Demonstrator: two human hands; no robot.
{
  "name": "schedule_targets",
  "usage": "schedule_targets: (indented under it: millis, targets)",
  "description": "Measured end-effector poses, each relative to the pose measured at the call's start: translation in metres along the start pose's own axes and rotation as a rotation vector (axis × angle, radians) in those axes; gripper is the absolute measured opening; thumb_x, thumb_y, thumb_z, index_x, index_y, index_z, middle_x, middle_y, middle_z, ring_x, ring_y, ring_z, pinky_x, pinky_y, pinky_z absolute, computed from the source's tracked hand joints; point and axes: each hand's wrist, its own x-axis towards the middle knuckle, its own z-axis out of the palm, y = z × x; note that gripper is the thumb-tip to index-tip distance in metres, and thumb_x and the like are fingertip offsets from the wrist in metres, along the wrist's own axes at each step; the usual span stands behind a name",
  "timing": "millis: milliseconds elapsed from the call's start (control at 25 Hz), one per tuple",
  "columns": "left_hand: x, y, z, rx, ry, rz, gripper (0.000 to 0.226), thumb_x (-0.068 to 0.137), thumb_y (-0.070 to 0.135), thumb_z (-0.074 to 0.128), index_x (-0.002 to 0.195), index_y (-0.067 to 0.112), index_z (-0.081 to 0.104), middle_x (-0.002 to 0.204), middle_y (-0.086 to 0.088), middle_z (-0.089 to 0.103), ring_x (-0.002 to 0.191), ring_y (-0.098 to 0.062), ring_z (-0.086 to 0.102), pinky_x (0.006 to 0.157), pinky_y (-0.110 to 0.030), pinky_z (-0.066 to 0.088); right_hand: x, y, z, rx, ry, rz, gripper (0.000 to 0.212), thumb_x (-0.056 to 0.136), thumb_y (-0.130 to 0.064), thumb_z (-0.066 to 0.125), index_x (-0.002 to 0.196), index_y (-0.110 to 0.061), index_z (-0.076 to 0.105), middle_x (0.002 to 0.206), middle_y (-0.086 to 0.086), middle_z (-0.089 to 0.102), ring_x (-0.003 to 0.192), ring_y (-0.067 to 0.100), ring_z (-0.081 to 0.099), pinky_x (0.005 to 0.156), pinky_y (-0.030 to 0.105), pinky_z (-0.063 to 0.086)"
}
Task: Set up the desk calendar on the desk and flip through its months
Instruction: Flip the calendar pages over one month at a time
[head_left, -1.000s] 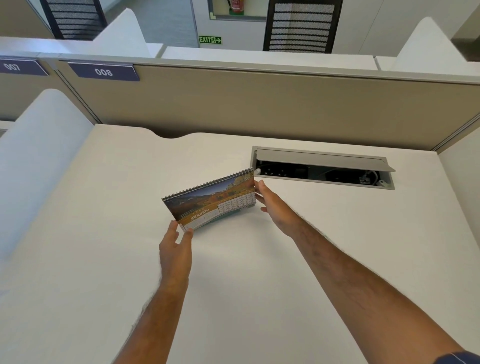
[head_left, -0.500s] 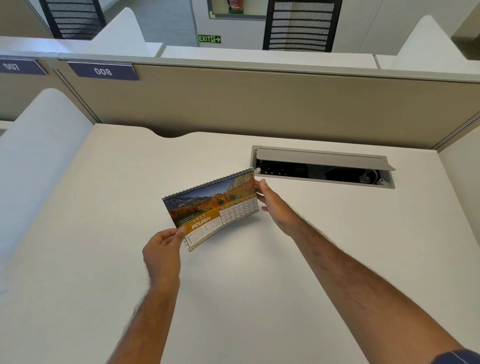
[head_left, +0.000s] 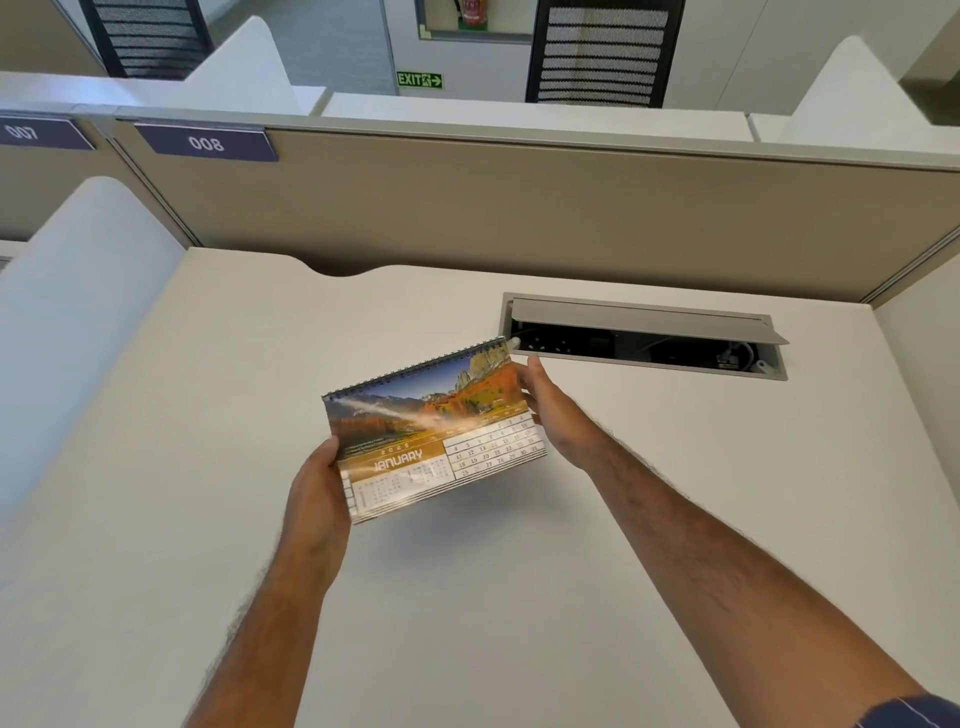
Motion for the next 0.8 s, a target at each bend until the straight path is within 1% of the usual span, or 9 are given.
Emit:
schedule_targets:
  millis: [80, 160, 280, 360, 480, 560, 680, 760, 800]
  targets:
    - [-0.001, 0.015, -0.001, -0.105, -0.057, 0.025, 0.065, 0.105, 0.068, 0.041, 0.132, 0.02, 0.077, 0.126, -0.013, 0.08, 0.115, -0.031, 0.077, 0.091, -0.044, 0.061, -0.001, 0.002, -0.002, 0.023, -0.017, -0.007, 0.07, 0.106, -0.068, 0.01, 0.143, -0.037, 0.061, 0.139, 0.0, 0.07, 0.133, 0.026, 0.062, 0.12, 0.056, 0.039]
    - [0.002, 0.028, 0.0, -0.184, -0.048, 0.079, 0.072, 0.093, 0.078, 0.053, 0.125, 0.02, 0.081, 0.12, -0.01, 0.082, 0.11, -0.027, 0.078, 0.089, -0.038, 0.064, -0.003, 0.002, -0.001, 0.037, -0.014, -0.012, 0.069, 0.106, -0.067, 0.011, 0.138, -0.037, 0.064, 0.138, -0.001, 0.071, 0.135, 0.025, 0.061, 0.121, 0.054, 0.037]
    - [0.01, 0.041, 0.003, -0.258, -0.049, 0.126, 0.071, 0.101, 0.074, 0.042, 0.127, 0.018, 0.075, 0.126, -0.014, 0.078, 0.109, -0.028, 0.077, 0.089, -0.041, 0.061, -0.005, 0.0, 0.001, 0.044, 0.01, -0.007, 0.058, 0.107, -0.065, 0.011, 0.143, -0.045, 0.052, 0.158, -0.004, 0.053, 0.15, 0.022, 0.044, 0.126, 0.056, 0.025]
    - [0.016, 0.044, 0.003, -0.249, -0.072, 0.124, 0.074, 0.104, 0.072, 0.035, 0.134, 0.015, 0.071, 0.125, -0.016, 0.078, 0.104, -0.028, 0.076, 0.089, -0.042, 0.059, -0.005, -0.001, 0.002, 0.023, 0.004, -0.012, 0.062, 0.108, -0.064, 0.009, 0.153, -0.041, 0.044, 0.165, -0.002, 0.044, 0.154, 0.023, 0.037, 0.127, 0.057, 0.021]
    - [0.02, 0.041, 0.002, -0.2, -0.074, 0.106, 0.074, 0.106, 0.07, 0.032, 0.147, 0.017, 0.063, 0.128, -0.015, 0.078, 0.1, -0.023, 0.076, 0.085, -0.036, 0.062, -0.005, -0.001, 0.002, -0.001, 0.004, -0.002, 0.066, 0.108, -0.063, 0.007, 0.158, -0.037, 0.04, 0.166, -0.001, 0.042, 0.155, 0.024, 0.036, 0.127, 0.057, 0.022]
    - [0.022, 0.036, -0.002, -0.195, -0.057, 0.121, 0.07, 0.107, 0.068, 0.035, 0.148, 0.018, 0.062, 0.124, -0.013, 0.079, 0.099, -0.021, 0.075, 0.084, -0.035, 0.063, -0.005, -0.001, 0.002, -0.007, 0.006, 0.0, 0.065, 0.108, -0.063, 0.008, 0.157, -0.038, 0.041, 0.165, -0.003, 0.043, 0.154, 0.022, 0.038, 0.127, 0.056, 0.023]
    - [0.022, 0.021, -0.002, -0.184, 0.101, 0.201, 0.045, 0.103, 0.051, 0.058, 0.131, 0.018, 0.07, 0.101, -0.004, 0.076, 0.084, -0.015, 0.07, 0.078, -0.033, 0.06, -0.004, 0.0, 0.003, -0.01, 0.008, -0.001, 0.062, 0.108, -0.063, 0.009, 0.155, -0.041, 0.042, 0.163, -0.004, 0.044, 0.153, 0.021, 0.039, 0.126, 0.055, 0.023]
    - [0.023, 0.004, -0.001, 0.013, 0.294, 0.182, 0.032, 0.099, 0.038, 0.067, 0.126, 0.02, 0.067, 0.113, -0.006, 0.072, 0.091, -0.014, 0.067, 0.09, -0.04, 0.057, -0.003, 0.001, 0.003, -0.012, 0.013, -0.002, 0.06, 0.108, -0.062, 0.009, 0.154, -0.043, 0.043, 0.163, -0.005, 0.045, 0.152, 0.02, 0.039, 0.127, 0.056, 0.023]
    - [0.023, -0.006, 0.0, 0.132, 0.339, 0.124, 0.035, 0.101, 0.033, 0.068, 0.133, 0.021, 0.062, 0.129, -0.008, 0.069, 0.106, -0.016, 0.068, 0.102, -0.044, 0.054, -0.003, 0.001, 0.004, -0.015, 0.014, -0.005, 0.06, 0.109, -0.062, 0.009, 0.154, -0.043, 0.043, 0.161, -0.006, 0.046, 0.151, 0.018, 0.04, 0.126, 0.056, 0.023]
